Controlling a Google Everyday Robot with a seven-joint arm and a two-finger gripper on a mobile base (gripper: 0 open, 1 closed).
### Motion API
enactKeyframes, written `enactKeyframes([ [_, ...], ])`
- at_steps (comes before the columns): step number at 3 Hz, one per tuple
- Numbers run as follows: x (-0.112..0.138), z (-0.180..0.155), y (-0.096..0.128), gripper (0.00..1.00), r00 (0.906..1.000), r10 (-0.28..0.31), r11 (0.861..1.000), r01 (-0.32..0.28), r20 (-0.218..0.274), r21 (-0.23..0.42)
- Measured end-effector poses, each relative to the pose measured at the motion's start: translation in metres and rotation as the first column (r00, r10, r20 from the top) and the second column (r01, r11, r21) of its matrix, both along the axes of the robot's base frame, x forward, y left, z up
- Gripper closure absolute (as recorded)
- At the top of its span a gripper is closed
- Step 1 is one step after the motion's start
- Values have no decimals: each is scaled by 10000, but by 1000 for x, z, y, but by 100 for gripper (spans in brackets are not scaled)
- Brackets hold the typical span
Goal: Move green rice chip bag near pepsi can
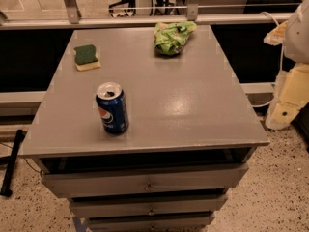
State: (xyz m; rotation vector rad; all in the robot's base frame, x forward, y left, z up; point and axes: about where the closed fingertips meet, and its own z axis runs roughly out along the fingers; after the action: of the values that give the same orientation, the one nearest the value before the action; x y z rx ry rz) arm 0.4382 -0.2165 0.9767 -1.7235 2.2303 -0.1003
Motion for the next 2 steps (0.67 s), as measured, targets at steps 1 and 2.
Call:
enactKeyframes([
  [1, 0, 0, 0, 0, 10000, 0, 10000, 0, 2, 0],
  [2, 5, -6, 9, 0, 9995, 227, 9991, -234, 208, 344],
])
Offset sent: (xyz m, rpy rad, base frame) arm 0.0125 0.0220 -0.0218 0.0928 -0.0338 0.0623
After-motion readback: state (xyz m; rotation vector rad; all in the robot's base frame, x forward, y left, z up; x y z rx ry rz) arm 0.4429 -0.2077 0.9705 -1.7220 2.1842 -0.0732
